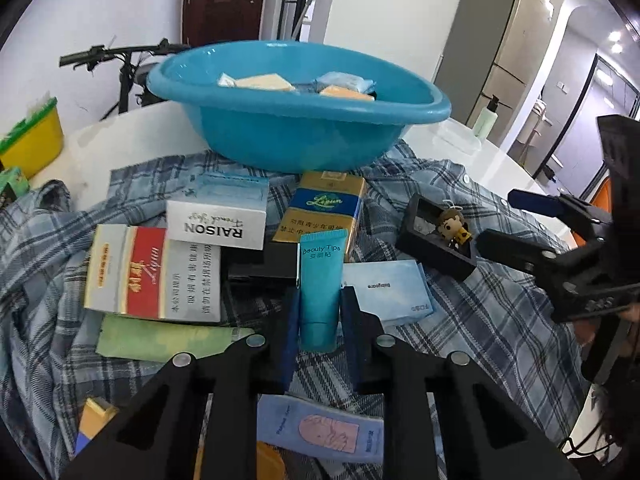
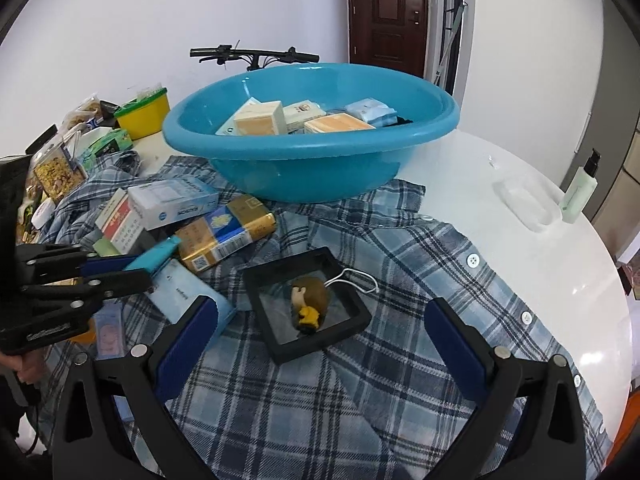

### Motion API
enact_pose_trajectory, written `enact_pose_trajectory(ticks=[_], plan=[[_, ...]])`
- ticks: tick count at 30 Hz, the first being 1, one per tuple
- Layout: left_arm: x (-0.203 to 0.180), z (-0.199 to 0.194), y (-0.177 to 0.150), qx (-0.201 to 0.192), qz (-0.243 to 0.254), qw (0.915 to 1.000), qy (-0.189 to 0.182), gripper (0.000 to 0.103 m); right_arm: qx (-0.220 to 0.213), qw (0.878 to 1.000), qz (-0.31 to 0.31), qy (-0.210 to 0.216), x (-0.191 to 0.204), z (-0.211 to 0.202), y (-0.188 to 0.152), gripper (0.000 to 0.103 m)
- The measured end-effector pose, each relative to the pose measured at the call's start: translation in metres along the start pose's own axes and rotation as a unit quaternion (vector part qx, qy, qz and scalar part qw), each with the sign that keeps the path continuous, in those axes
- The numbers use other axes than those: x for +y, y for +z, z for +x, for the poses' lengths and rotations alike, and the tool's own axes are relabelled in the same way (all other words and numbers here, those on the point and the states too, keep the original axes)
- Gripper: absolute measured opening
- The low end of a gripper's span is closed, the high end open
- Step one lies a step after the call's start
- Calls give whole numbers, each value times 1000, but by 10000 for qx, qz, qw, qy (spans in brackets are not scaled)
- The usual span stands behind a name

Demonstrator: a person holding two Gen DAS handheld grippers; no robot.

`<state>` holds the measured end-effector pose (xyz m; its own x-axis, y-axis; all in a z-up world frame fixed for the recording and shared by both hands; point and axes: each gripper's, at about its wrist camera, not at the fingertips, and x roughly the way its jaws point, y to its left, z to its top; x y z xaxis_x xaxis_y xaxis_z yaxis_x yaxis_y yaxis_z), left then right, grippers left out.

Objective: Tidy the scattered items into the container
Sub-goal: 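Grasp a light blue tube with the left tool while the right tool approaches the boxed figurine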

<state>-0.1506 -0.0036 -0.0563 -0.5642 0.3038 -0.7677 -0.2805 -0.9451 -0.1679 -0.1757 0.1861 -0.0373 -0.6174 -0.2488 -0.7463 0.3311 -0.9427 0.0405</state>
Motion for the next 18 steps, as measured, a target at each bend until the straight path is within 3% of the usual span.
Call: enact_pose_trajectory(ticks=[3, 13, 18], plan=[[-1, -12, -1, -174, -40, 9998, 126, 22, 10, 10000, 51, 32, -1, 5, 0, 103], [3, -26, -11, -252, -298, 9991, 149, 22, 104, 9995, 52, 291, 0, 25, 0, 72], [1, -24, -14, -203, -305, 9992, 140, 22, 142, 9993, 104, 328, -5, 33, -2, 63]])
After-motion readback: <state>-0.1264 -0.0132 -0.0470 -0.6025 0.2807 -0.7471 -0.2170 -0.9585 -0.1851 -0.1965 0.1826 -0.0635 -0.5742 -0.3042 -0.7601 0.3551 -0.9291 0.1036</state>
